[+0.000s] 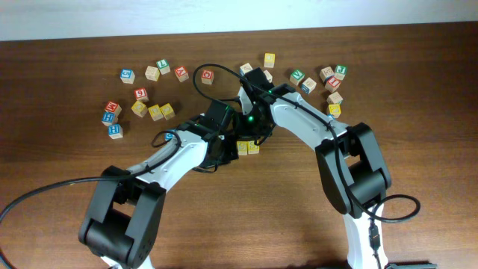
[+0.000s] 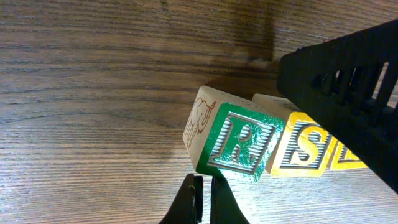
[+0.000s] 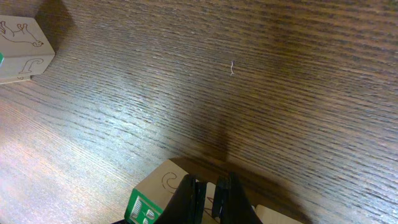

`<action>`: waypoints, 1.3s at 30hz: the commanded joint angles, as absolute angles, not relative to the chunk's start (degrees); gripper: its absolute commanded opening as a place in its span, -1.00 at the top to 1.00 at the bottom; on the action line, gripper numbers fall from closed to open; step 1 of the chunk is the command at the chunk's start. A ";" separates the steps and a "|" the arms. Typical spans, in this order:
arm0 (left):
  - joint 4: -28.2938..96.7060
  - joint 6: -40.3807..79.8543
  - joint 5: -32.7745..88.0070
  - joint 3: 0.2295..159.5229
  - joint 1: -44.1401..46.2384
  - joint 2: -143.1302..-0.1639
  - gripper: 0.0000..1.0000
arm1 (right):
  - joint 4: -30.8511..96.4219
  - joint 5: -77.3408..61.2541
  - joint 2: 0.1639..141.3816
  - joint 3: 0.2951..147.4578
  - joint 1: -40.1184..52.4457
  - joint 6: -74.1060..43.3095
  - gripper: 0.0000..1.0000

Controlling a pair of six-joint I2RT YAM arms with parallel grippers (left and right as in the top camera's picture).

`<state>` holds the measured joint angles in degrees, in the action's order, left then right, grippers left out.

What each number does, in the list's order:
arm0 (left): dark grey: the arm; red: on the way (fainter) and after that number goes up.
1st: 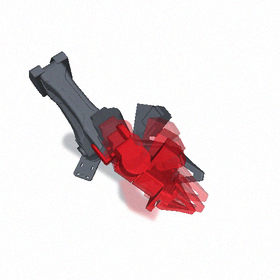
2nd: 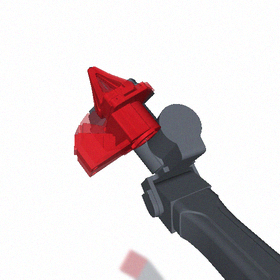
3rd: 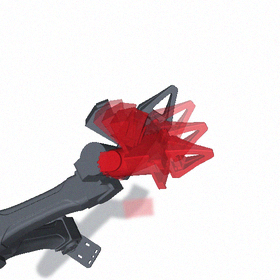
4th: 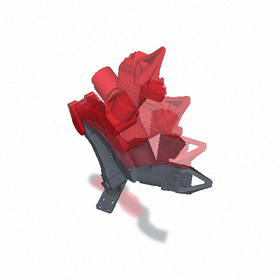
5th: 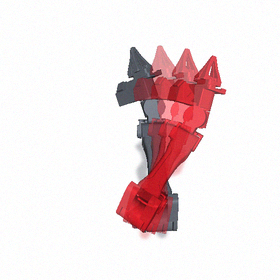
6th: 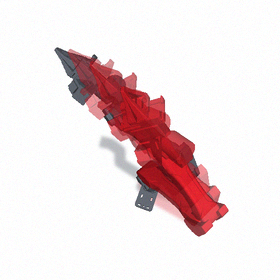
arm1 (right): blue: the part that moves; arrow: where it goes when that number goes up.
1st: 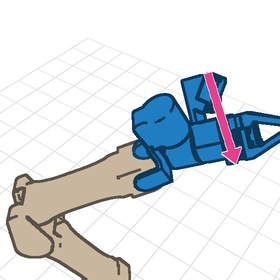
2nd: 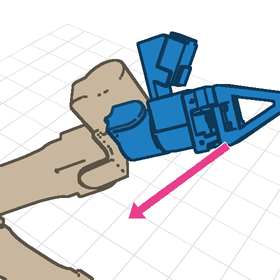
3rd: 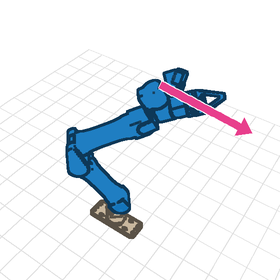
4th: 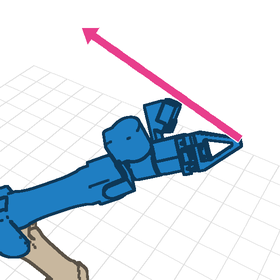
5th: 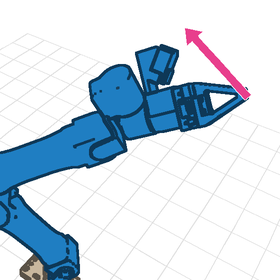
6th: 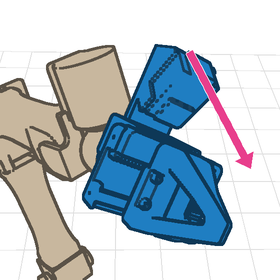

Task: Spell out RSS
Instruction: 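Nudge the row blocks with the right gripper to straighten them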

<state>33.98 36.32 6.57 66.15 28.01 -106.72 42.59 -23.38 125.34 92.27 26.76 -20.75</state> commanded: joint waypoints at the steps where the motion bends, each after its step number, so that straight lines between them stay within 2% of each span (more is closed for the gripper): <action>1: 33.12 36.49 7.68 65.87 29.10 -105.41 1.00 | 42.41 -23.35 126.41 93.17 27.38 -20.62 0.92; 30: 32.60 36.40 9.85 65.89 29.10 -105.38 1.00 | 42.61 -23.55 126.37 93.32 27.24 -20.60 0.92; 39: 35.70 34.70 8.01 65.89 28.14 -97.67 1.00 | 49.74 -23.53 126.37 101.89 25.12 -20.10 0.92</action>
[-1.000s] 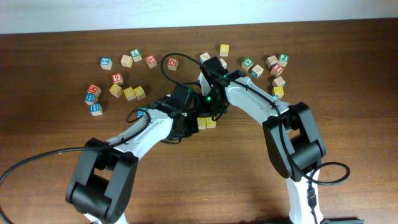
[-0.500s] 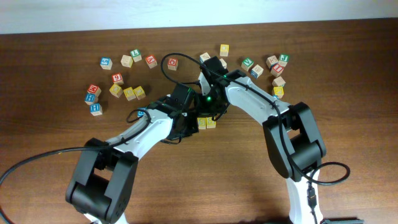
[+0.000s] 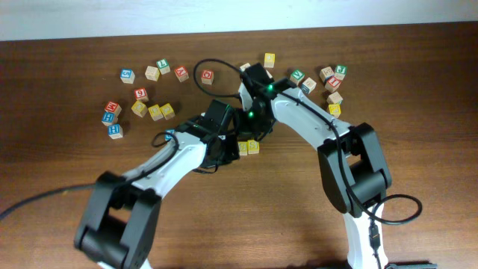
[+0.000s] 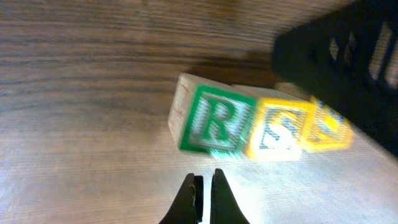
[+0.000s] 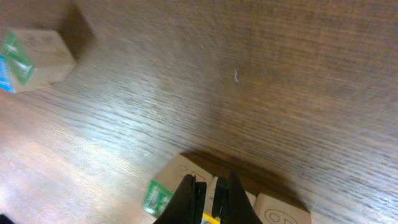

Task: Spell out RSS
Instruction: 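Nudge the row blocks with the right gripper to straighten them, then lift the right gripper away from the row toward the right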

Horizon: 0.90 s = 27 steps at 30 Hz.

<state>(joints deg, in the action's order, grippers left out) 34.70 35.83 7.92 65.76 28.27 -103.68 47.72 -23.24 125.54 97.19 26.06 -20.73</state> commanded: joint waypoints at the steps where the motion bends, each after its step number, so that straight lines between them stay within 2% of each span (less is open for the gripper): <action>1: 36.23 34.68 7.51 65.89 27.81 -96.57 1.00 | 50.92 -23.51 126.37 103.26 24.97 -19.92 0.92; 8: 38.65 32.64 5.85 65.82 23.07 -93.43 1.00 | 59.92 -23.49 126.37 111.04 22.17 -19.75 0.92; 14: 36.60 31.40 4.69 65.76 21.67 -98.74 1.00 | 70.04 -20.10 126.37 110.85 16.43 -16.64 0.92; 19: 34.35 30.30 5.10 65.76 21.67 -103.18 1.00 | 75.44 -16.36 126.39 108.95 15.33 -12.21 0.92; 27: 31.94 30.33 5.13 65.76 21.67 -105.23 1.00 | 68.10 -17.15 126.39 98.06 15.55 -12.45 0.91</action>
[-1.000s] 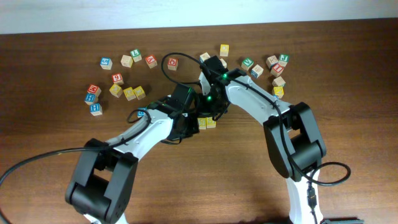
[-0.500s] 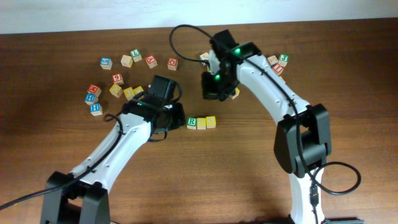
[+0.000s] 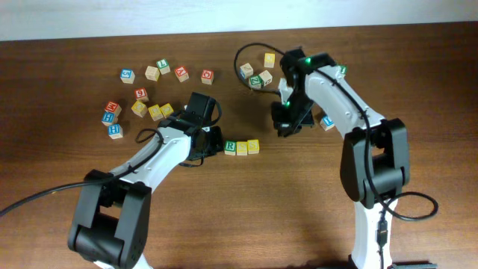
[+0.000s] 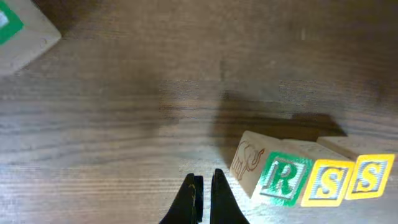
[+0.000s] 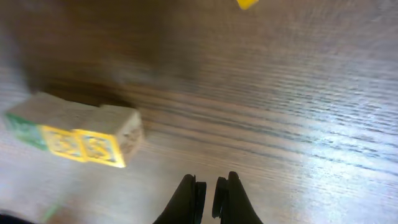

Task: Spell out RSS
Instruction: 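Lift the right gripper away from the row toward the right, then lower the right gripper to the right end of the RSS row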

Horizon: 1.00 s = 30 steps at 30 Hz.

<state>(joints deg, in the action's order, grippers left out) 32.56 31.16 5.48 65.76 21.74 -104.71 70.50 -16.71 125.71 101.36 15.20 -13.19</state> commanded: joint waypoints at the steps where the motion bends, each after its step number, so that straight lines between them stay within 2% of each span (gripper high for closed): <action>1: 31.86 30.33 5.10 65.76 21.69 -105.23 1.00 | 67.02 -18.20 126.39 97.12 15.66 -12.45 0.91; 6: 31.55 30.33 5.32 65.76 21.69 -105.45 1.00 | 63.51 -21.45 126.39 95.33 17.19 -12.47 0.92; 30: 30.00 30.33 10.79 65.76 21.74 -108.44 1.00 | 60.14 -18.35 126.39 95.02 22.72 -16.40 0.92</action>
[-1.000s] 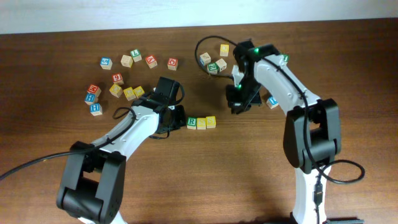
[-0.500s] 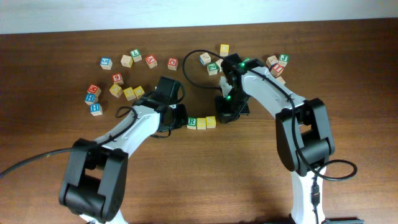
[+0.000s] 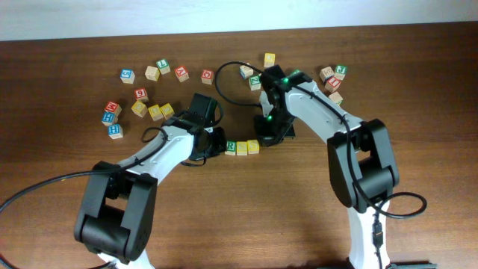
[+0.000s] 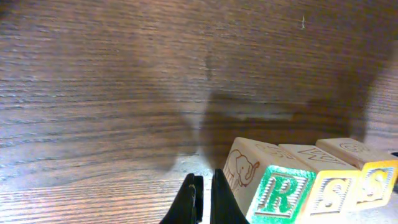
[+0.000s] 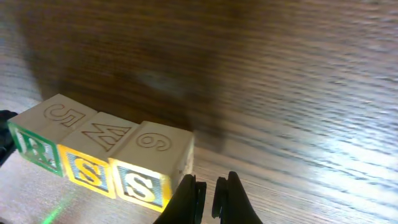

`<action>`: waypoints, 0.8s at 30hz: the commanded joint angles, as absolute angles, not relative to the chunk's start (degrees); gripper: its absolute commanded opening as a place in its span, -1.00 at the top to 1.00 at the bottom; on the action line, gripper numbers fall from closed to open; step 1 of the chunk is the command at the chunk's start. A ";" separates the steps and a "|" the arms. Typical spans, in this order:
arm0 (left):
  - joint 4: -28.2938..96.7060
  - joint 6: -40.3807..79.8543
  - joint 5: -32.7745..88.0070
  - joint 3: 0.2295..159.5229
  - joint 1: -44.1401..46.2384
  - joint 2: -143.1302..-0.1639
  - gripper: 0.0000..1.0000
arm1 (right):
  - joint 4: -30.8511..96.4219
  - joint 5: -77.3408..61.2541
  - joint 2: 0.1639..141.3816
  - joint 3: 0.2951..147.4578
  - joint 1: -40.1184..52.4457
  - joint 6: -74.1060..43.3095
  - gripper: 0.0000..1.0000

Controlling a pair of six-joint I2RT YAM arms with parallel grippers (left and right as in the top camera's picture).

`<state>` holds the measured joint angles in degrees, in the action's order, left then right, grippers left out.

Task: Spell out RSS
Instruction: 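Lower the right gripper to the right end of the RSS row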

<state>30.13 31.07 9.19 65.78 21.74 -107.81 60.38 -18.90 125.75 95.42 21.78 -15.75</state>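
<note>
Three blocks stand in a row on the brown table: a green R block [image 3: 231,147], a yellow S block [image 3: 242,148] and a second yellow S block [image 3: 253,146]. In the left wrist view the R block [image 4: 283,196] has an elephant on its side face, and my left gripper [image 4: 206,180] is shut, empty, just left of it. In the right wrist view the last S block [image 5: 140,185] lies just left of my right gripper [image 5: 209,182], also shut and empty. From overhead, the left gripper [image 3: 215,143] and right gripper [image 3: 266,139] flank the row.
Loose letter blocks lie at the left [image 3: 154,112], along the back [image 3: 163,67], behind the right arm [image 3: 255,79] and at the far right [image 3: 333,84]. A black cable [image 3: 224,71] loops over the back of the table.
My right gripper has come from well right of the row to just beside the last S block. The left gripper sits a little nearer the R block. The row has not moved.
Both shut grippers crowded the R, S, S row, the left by the R and the right arm over the S blocks. Then both stood apart from the row, the right one far to the right. Now each sits close at one end.
</note>
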 commanded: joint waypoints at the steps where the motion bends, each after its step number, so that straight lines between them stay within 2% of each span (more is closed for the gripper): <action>1: 30.00 30.33 10.79 65.76 21.74 -108.42 1.00 | 60.14 -18.35 126.39 95.02 22.81 -16.40 0.92; 24: 29.08 30.33 12.64 65.76 24.62 -108.44 1.00 | 59.07 -18.37 126.39 95.02 22.87 -16.36 0.92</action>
